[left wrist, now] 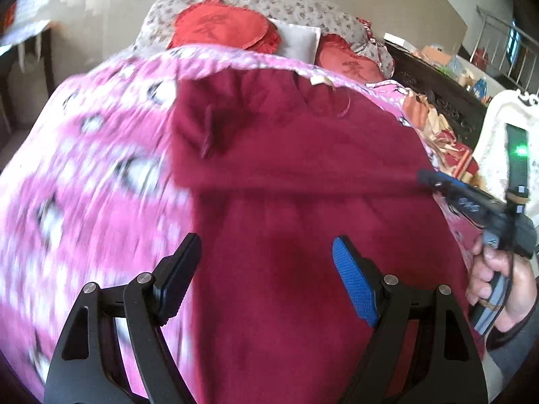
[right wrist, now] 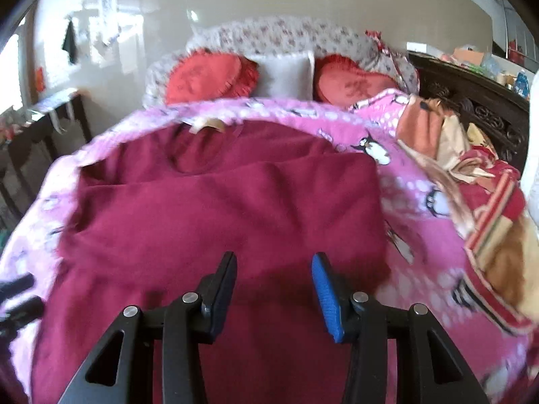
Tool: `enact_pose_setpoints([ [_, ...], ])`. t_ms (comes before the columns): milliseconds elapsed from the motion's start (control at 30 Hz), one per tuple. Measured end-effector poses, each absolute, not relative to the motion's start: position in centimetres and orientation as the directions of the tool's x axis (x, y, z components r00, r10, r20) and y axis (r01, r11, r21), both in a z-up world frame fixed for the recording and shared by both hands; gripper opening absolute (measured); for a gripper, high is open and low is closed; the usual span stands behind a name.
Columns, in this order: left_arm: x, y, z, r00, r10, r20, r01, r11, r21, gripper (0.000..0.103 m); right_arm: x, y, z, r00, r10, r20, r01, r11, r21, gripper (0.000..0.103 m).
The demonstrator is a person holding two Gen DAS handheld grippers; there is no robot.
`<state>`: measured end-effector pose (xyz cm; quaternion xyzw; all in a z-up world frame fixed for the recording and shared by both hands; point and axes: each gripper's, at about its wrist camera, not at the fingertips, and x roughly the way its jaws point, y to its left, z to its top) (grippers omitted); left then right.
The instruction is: Fold small clothes
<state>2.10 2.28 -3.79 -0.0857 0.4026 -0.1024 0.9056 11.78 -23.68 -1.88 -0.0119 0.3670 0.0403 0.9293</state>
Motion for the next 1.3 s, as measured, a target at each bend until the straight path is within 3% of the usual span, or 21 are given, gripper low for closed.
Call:
enact_pose_setpoints([
  [400, -5.0, 6.8, -7.0, 0.560, -0.320, -0.764, 0.113, 0.943, -0.312, 0.081, -3.6, -26.2, -2.7, 0.597, 0.259, -0.760, -0.227, 0.962, 0.151, 0.046],
  [500, -5.8, 5.8, -7.0, 0.575, -0.313, -0.756, 0.159, 0.949, -0.272, 0.081, -5.7, -25.1, -3.9, 0.594, 0.216, -0.774, -0.250, 0.965, 0.077, 0.046],
  [633, -6.2, 4.1, -7.2, 0.517, -0.371, -0.771, 0.213, 0.928, -0.304, 0.084, -6.6, -23.6, -2.1, 0.656, 0.234, -0.718, -0.294, 0.955, 0.043, 0.046],
  [700, -6.9, 3.7, -7.1, 0.492, -0.424, -0.760, 0.241, 0.905, -0.349, 0.089, -6.7, -23.0, -2.0, 0.646, 0.276, -0.712, -0.339, 0.939, 0.055, 0.051],
  [833, -8.7, 3.6, -7.3, 0.415, -0.562, -0.715, 0.296, 0.827, -0.478, 0.090, -6.4, -22.9, -5.5, 0.519, 0.241, -0.821, -0.337, 0.940, 0.063, 0.052],
  [1033, -8.9, 6.2, -8.0, 0.359, -0.734, -0.576, 0.242, 0.670, -0.702, 0.090, -8.8, -24.2, -6.1, 0.551, 0.283, -0.785, -0.318, 0.941, 0.116, 0.058],
  [1167, -9.3, 5.4, -8.1, 0.279, -0.802, -0.529, 0.261, 0.593, -0.762, 0.090, -8.8, -23.3, -6.5, 0.556, 0.272, -0.786, -0.332, 0.939, 0.091, 0.072],
  [1300, -9.3, 4.4, -7.3, 0.311, -0.772, -0.554, 0.278, 0.631, -0.724, 0.085, -9.0, -22.3, -6.6, 0.568, 0.245, -0.786, -0.349, 0.936, 0.040, 0.075],
])
